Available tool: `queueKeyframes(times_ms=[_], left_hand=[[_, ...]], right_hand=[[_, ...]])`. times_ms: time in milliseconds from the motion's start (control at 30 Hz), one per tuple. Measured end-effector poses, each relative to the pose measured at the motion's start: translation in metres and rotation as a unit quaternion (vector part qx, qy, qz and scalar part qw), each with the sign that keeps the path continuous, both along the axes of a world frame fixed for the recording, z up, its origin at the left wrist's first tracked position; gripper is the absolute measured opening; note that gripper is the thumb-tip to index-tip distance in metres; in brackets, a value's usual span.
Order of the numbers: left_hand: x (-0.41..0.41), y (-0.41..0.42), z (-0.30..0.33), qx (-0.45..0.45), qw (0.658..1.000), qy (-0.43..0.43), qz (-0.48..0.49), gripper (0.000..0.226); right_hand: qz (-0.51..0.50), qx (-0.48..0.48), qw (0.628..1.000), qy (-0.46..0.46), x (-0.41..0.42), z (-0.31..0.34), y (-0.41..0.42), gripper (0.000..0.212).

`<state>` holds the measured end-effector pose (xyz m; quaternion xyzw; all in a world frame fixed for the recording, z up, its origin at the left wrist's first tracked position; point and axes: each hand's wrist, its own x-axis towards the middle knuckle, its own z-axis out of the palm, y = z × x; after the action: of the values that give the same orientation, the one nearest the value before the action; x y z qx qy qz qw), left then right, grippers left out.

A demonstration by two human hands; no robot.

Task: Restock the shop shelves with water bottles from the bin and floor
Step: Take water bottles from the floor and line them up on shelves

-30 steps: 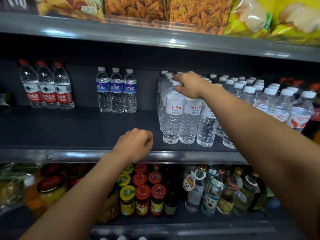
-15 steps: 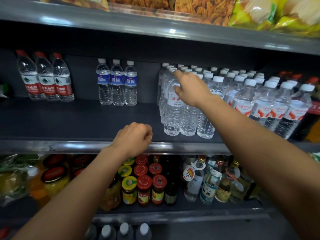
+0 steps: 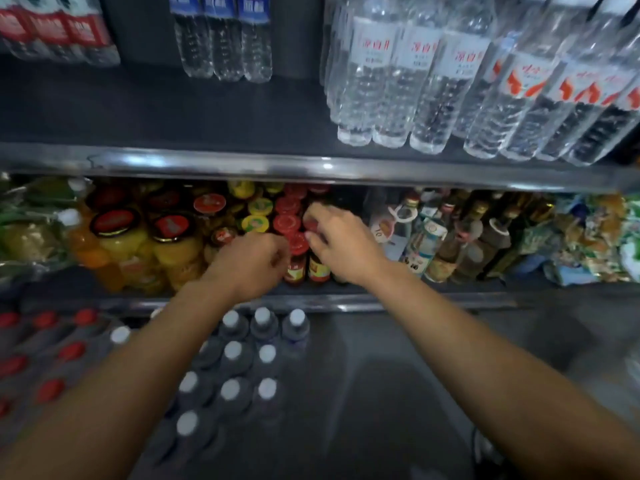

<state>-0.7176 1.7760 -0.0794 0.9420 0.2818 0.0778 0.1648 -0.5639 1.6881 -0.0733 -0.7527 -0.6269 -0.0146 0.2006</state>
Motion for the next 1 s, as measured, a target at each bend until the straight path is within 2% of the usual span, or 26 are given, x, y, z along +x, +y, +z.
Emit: queueKeyframes(times_ms=[200, 433, 633, 733, 867, 1000], left_hand=[[-0.04, -0.03, -0.077, -0.082, 0.993, 0.082, -0.005, 0.021], [-0.087, -0.071, -0.141, -0.143, 0.974, 0.143, 0.101, 0.017], [-0.098, -0.102, -0.166, -0.196, 0.944, 0.214, 0.157, 0.019], [-0.097, -0.108, -0.172, -0.213, 0.932, 0.244, 0.163, 0.019], [-0.095, -0.111, -0.177, -0.222, 0.926, 0.25, 0.176, 0.02], [-0.095, -0.11, -0.18, -0.225, 0.931, 0.228, 0.177, 0.02]], right_hand=[[0.05, -0.127, 0.986, 0.097, -0.05, -0.104, -0.029, 0.021], [0.143, -0.281, 0.938, 0.142, -0.082, -0.178, -0.042, 0.034], [0.19, -0.363, 0.908, 0.09, -0.091, -0.201, -0.04, 0.054], [0.192, -0.361, 0.91, 0.071, -0.095, -0.208, -0.037, 0.055], [0.204, -0.362, 0.909, 0.042, -0.098, -0.217, -0.031, 0.055], [0.205, -0.387, 0.895, 0.081, -0.094, -0.214, -0.032, 0.06]])
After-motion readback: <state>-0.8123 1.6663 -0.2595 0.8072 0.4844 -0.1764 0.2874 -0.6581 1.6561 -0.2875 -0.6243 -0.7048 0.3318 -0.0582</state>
